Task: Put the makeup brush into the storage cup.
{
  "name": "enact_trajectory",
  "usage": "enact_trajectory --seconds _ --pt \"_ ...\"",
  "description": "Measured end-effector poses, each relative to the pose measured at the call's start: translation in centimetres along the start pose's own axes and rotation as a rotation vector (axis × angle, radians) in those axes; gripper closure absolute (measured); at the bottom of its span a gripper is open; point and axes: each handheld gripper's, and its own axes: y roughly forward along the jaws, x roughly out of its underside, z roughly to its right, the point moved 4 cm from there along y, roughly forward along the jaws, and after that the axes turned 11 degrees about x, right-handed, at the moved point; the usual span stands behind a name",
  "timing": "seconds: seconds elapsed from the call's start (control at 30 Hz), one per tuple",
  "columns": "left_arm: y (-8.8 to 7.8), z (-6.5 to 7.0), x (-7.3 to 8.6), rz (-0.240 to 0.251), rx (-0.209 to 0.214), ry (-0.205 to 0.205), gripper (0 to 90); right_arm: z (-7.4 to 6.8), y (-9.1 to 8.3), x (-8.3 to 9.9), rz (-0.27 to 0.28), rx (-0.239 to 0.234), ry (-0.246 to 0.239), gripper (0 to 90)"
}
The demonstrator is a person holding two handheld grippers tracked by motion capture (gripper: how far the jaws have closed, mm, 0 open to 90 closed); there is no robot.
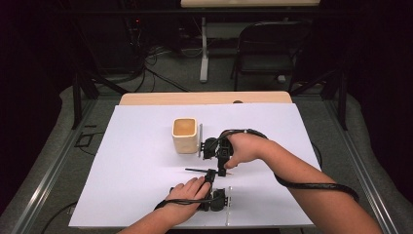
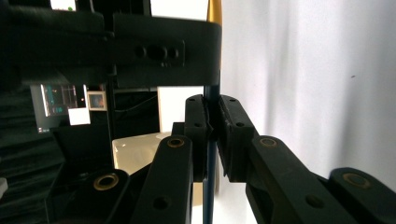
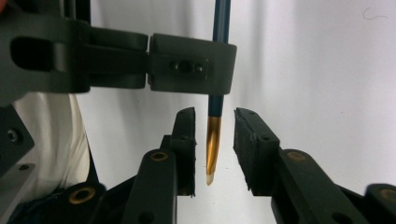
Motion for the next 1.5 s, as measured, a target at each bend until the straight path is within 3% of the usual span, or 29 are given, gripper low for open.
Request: enact_trajectory --seconds 0.33,0.43,0.53,0.73,0.83,0.87,1.23,1.5 --pt "0.1 0.1 0.2 -0.003 0.003 0.004 83.0 0.1 -0.1 0.3 -0.008 0.008 -0.001 66.2" --pt "0.0 0.0 0.2 -0.023 0.009 0.023 82.9 0.1 -0.3 0.4 -0.010 0.013 0.003 65.9" --pt "0.0 0.2 0.3 -0.004 0.013 -0.004 83.0 0.2 -0.5 0.7 0.000 0.019 0.006 64.4" --pt "0.0 0.0 1.1 -0.029 0.006 0.003 83.0 0.7 -0.6 2.2 -0.009 0.030 0.031 62.2" --pt "0.0 0.0 1.5 -0.029 0.019 -0.016 83.0 1.0 -0.6 3.1 0.002 0.040 0.044 60.6" --pt "0.0 -0.1 1.6 -0.038 0.022 0.004 83.0 1.0 -0.6 3.5 0.000 0.042 0.051 59.9" --pt "-0.3 -0.8 3.4 -0.033 0.030 -0.088 83.0 1.3 -0.2 6.3 0.031 0.081 0.069 53.8" --pt "-1.1 -2.3 4.8 0.033 0.056 -0.237 83.0 1.3 -0.6 7.0 0.103 0.102 0.078 49.9"
